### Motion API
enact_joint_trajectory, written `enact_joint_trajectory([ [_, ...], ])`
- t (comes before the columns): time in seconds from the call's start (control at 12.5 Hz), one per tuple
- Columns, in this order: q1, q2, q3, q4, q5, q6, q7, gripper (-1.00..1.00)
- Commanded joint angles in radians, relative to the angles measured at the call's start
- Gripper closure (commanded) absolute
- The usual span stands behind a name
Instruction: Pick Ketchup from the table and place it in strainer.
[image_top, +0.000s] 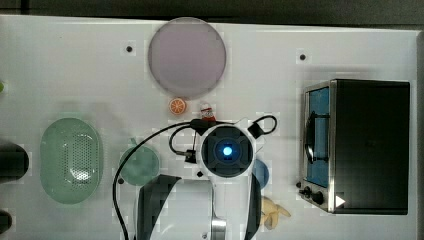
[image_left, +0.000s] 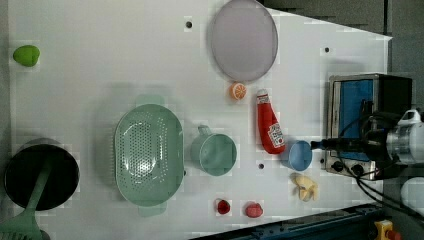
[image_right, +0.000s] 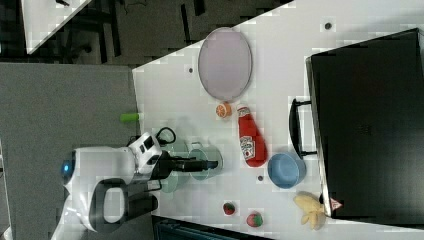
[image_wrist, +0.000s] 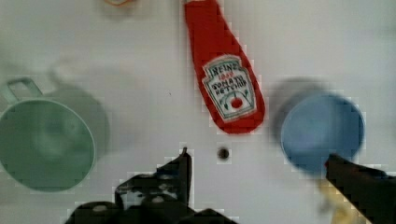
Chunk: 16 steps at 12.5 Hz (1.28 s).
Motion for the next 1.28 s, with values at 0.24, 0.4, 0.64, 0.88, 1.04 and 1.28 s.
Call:
enact_joint_trajectory([
  [0.24,0.007,0.135,0.001,-0.021,-0.002,0.216,-0.257,-1.0],
  [0.4,0.007,0.209,0.0,-0.021,-0.002,0.277,-0.257,-1.0],
  [0.64,0.008,0.318,-0.001,-0.02,-0.006,0.376,-0.258,-1.0],
  [0.88,0.007,0.415,-0.002,-0.019,-0.032,0.51,-0.257,-1.0],
  [1.04,0.008,0.467,0.0,-0.019,-0.038,0.559,-0.258,-1.0],
  [1.28,0.008,0.524,-0.001,-0.018,-0.038,0.624,-0.256,-1.0],
])
